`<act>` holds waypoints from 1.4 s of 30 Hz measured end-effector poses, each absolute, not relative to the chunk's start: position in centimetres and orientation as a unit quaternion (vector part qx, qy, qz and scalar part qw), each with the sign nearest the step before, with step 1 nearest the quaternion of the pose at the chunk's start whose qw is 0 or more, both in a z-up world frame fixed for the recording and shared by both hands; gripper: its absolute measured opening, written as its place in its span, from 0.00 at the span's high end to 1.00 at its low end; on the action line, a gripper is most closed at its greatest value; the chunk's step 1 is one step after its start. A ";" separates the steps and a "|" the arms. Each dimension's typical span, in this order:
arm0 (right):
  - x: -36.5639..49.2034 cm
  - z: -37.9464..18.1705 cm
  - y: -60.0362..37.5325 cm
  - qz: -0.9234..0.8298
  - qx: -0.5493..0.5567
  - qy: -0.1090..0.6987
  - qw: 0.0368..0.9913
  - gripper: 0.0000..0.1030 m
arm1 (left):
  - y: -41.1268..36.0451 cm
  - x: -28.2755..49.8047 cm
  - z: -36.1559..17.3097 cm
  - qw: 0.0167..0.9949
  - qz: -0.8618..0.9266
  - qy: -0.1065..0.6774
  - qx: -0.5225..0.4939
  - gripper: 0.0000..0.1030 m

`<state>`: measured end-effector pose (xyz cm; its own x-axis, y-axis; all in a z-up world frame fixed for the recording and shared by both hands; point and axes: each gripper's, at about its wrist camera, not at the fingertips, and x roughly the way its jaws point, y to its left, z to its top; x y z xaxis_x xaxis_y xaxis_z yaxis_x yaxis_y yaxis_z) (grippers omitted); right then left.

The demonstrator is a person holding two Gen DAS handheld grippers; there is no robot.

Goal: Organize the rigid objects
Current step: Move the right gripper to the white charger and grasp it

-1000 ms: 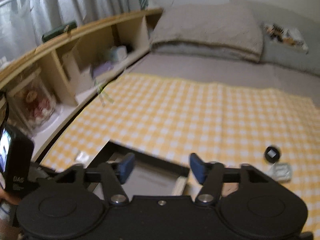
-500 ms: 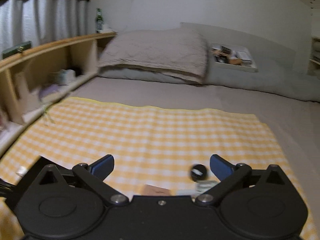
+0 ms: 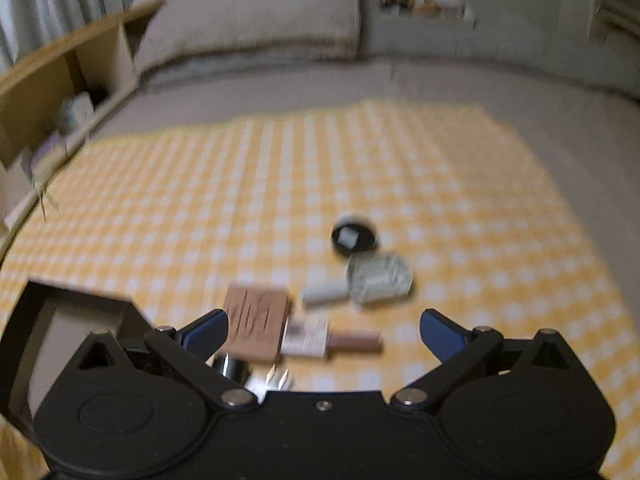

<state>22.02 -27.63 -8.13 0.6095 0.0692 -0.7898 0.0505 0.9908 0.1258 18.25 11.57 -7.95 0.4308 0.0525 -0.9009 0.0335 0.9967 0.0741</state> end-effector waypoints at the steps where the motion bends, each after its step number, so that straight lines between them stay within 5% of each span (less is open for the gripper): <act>1: 22.1 -8.8 -27.4 0.009 0.066 0.455 0.888 0.00 | 11.5 18.2 -7.9 0.845 0.006 0.533 0.041 0.95; 4: 22.7 -10.7 -26.3 0.017 0.058 0.499 0.864 0.05 | 11.5 18.2 -7.9 0.845 0.006 0.534 0.040 0.95; 12: 24.3 -13.0 -25.1 0.085 0.130 0.553 0.818 0.44 | 11.5 18.2 -7.9 0.845 0.005 0.534 0.039 0.95; 19: 25.0 -13.4 -23.3 0.142 0.088 0.535 0.828 0.43 | 11.4 18.3 -7.9 0.845 0.005 0.533 0.040 0.95; 25: 24.3 -14.4 -21.9 0.195 0.005 0.545 0.815 0.31 | 11.3 18.4 -8.0 0.844 0.005 0.534 0.039 0.94; 34: 21.8 -13.9 -20.6 0.234 -0.049 0.561 0.792 0.32 | 11.1 18.5 -8.2 0.845 0.003 0.533 0.044 0.94; 42: 22.3 -14.4 -19.0 0.186 -0.105 0.569 0.794 0.55 | 11.2 18.3 -8.0 0.846 0.003 0.531 0.046 0.94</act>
